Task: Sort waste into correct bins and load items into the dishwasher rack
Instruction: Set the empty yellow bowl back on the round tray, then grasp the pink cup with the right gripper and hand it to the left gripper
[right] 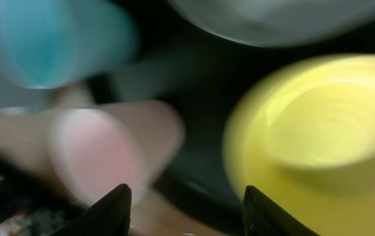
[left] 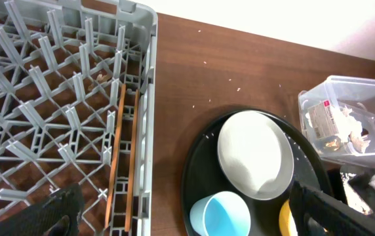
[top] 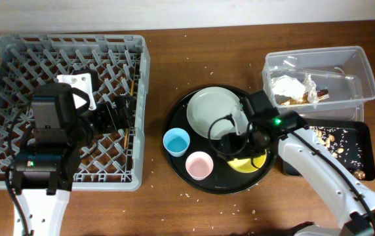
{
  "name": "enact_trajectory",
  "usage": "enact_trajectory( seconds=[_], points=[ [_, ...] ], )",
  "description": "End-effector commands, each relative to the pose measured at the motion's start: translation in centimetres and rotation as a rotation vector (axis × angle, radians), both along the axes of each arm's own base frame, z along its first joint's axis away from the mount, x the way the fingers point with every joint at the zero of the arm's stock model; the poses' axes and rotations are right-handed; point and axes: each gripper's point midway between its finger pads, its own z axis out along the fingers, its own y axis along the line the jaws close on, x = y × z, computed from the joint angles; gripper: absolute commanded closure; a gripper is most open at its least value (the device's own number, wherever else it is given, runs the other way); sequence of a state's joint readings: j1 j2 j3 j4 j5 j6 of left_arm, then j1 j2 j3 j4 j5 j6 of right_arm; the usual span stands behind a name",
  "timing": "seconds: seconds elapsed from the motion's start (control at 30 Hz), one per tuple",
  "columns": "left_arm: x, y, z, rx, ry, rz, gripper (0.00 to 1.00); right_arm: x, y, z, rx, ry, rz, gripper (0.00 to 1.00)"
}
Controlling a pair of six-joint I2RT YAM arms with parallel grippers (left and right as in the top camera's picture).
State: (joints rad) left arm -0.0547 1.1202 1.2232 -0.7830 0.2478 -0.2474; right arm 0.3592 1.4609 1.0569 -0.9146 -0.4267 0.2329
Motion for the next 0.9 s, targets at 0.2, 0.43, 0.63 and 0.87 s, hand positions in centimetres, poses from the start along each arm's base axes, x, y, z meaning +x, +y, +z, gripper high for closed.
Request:
enact_trajectory(
  seconds=[0.2,0.43,0.63,0.87],
  points=[
    [0.4,-1.6,2.2,-0.091,-0.063,-0.063,0.01,-1.1,3.8,-4.0,-0.19,0.034,0.01,0.52],
    [0.2,-2.7,1.5,-0.253,0.035,-0.019,0.01,-0.9,3.9,0.9,-0.114,-0.001,0.064,0.96],
    [-2.6,-10.7,5.3,-0.628,0.079,-0.565,0.05,0.3,2.2,18.1,0.167,-0.396,0.176,0.96],
    [-6.8,-13.8,8.4,-0.858,0.128,-1.023,0.06,-0.2,4.8,26.3,0.641,-0.574,0.408,0.96]
  ],
)
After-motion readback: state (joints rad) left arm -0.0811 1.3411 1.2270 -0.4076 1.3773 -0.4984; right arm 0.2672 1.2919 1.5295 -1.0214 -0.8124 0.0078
